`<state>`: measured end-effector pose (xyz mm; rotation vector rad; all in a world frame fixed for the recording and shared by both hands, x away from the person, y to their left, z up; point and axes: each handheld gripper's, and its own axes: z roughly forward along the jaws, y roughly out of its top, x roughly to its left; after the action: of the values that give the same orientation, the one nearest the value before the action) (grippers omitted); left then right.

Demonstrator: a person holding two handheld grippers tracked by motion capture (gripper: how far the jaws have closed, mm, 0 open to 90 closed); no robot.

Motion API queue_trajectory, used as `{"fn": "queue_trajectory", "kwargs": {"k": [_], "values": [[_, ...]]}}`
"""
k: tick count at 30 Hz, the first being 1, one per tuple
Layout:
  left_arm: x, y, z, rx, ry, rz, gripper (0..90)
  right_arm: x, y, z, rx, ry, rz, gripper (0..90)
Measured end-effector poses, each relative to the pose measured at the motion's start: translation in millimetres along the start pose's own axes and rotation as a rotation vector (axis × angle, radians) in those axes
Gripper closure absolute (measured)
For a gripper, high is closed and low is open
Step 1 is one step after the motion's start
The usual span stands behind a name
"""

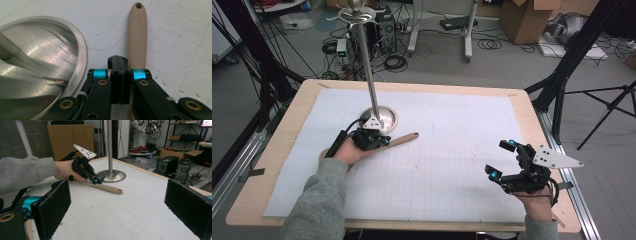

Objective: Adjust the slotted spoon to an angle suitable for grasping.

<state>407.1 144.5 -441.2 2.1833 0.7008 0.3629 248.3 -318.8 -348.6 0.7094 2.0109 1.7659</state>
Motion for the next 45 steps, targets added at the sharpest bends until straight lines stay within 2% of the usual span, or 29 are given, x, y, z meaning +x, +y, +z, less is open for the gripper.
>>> {"fn": "queue_trajectory", "kwargs": {"k": [3,6,7,8,10,13,18,19,20,21,22,23,26,27,29,30,31,32,36,39,45], "values": [[-0.3,0.3,-0.7,0.002,0.003,0.01,89.6,-0.1,0.0,-0.3,-0.002,0.0,-0.004,5.6],[-0.5,3.7,-8.3,-0.038,0.011,0.013,89.5,-0.3,-0.7,-0.9,0.002,-0.003,0.002,5.6],[-0.5,3.7,-8.3,-0.038,0.011,0.013,89.6,-0.3,-0.7,-0.9,0.002,-0.003,0.002,5.6],[0.3,6.0,-15.3,-0.049,0.014,0.007,89.5,-1.3,-1.3,-0.7,0.001,0.0,-0.002,5.6],[0.6,7.6,-19.9,-0.043,0.021,0.008,89.5,-1.3,-1.4,-0.8,0.002,-0.003,0.0,5.6],[2.3,12.0,-32.9,-0.049,0.01,0.02,89.4,-1.3,-1.6,-0.3,0.002,-0.002,0.0,5.6],[4.5,11.7,-44.8,-0.01,-0.011,0.049,86.4,0.5,-0.3,0.0,0.003,0.002,-0.003,5.6],[5.1,11.1,-47.4,-0.008,-0.025,0.034,83.0,0.8,-0.1,0.1,0.002,0.003,-0.001,5.6],[6.2,10.4,-49.3,-0.008,-0.034,0.024,75.8,0.5,-0.1,0.2,0.0,0.005,-0.003,5.6],[6.4,9.3,-51.1,-0.009,-0.016,0.022,69.0,0.7,0.0,0.1,-0.001,0.011,0.008,5.6],[7.9,8.1,-52.6,-0.009,-0.014,0.025,64.1,0.6,0.1,0.4,-0.007,0.018,0.008,5.6],[9.8,6.5,-54.4,-0.008,-0.024,0.008,58.6,1.0,0.3,0.7,-0.009,0.02,0.01,5.6],[11.8,4.2,-57.2,-0.016,-0.04,0.016,48.7,1.3,0.2,2.5,-0.005,0.026,0.007,5.6],[13.3,2.4,-59.2,-0.02,-0.07,0.015,43.7,1.1,0.0,3.0,-0.004,0.026,0.007,5.6],[13.6,1.9,-60.0,-0.01,-0.082,0.018,36.4,1.1,-0.2,3.4,-0.001,0.023,0.009,5.6],[14.1,0.9,-62.0,-0.007,-0.121,0.035,28.8,0.8,-0.2,4.2,-0.002,0.027,0.011,5.6],[14.3,0.5,-63.1,-0.012,-0.143,0.03,23.8,0.8,-0.3,4.0,0.0,0.027,0.013,5.6],[14.3,0.5,-63.1,-0.012,-0.143,0.03,16.3,0.8,-0.3,4.0,0.0,0.027,0.013,5.6],[14.7,0.6,-69.1,0.029,-0.159,0.052,14.5,-0.9,-1.5,4.5,-0.005,0.026,0.02,5.6],[14.2,-0.6,-71.4,0.042,-0.15,0.05,14.4,-0.8,-1.8,5.0,0.0,0.029,0.02,5.6],[13.1,-4.1,-73.9,0.061,-0.132,0.074,14.6,-1.9,-0.7,7.5,-0.007,0.032,0.016,5.6]]}}
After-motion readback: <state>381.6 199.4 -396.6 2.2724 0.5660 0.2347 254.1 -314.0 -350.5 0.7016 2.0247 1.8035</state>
